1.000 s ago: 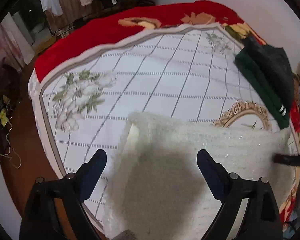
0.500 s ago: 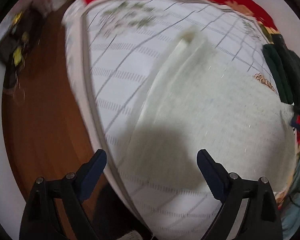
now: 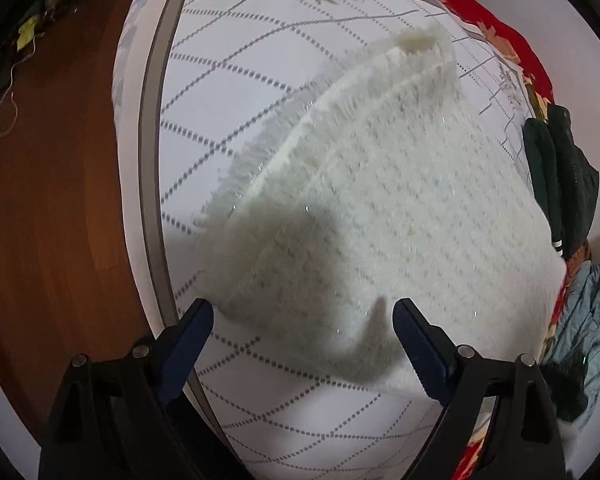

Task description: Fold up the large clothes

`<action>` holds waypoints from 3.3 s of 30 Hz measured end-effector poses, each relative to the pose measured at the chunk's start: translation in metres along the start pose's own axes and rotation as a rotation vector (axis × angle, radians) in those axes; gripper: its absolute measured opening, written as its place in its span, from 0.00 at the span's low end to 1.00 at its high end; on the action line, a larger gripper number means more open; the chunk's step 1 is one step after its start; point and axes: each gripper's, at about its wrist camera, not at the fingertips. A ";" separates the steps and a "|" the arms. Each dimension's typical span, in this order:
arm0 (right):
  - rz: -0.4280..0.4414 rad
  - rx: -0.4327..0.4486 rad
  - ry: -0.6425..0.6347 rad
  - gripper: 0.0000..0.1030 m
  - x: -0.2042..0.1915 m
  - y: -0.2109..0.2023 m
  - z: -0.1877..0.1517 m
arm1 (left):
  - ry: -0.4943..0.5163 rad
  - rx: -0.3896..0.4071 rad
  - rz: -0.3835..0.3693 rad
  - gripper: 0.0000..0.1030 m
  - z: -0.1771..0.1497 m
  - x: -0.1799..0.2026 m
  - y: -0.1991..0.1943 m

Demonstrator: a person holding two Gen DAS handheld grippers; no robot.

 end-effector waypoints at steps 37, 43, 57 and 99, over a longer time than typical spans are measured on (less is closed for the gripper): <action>-0.238 -0.126 -0.436 0.22 -0.170 0.090 -0.040 | -0.052 0.235 0.020 0.24 0.040 0.016 -0.002; -0.145 -0.122 -0.333 0.22 -0.141 0.071 -0.044 | 0.122 0.360 -0.223 0.21 0.059 0.036 -0.026; -0.119 -0.154 -0.319 0.37 -0.108 0.014 -0.060 | 0.013 0.207 -0.386 0.59 0.093 0.029 0.042; -0.182 -0.124 -0.436 0.58 -0.169 0.038 -0.075 | -0.146 0.247 -0.327 0.52 0.062 -0.042 0.022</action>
Point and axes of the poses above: each gripper's, at about its wrist camera, not at the fingertips, and y roughly the way its jaws point, x to its right, z to its top, and after that the axes turned 8 degrees about y, right-handed
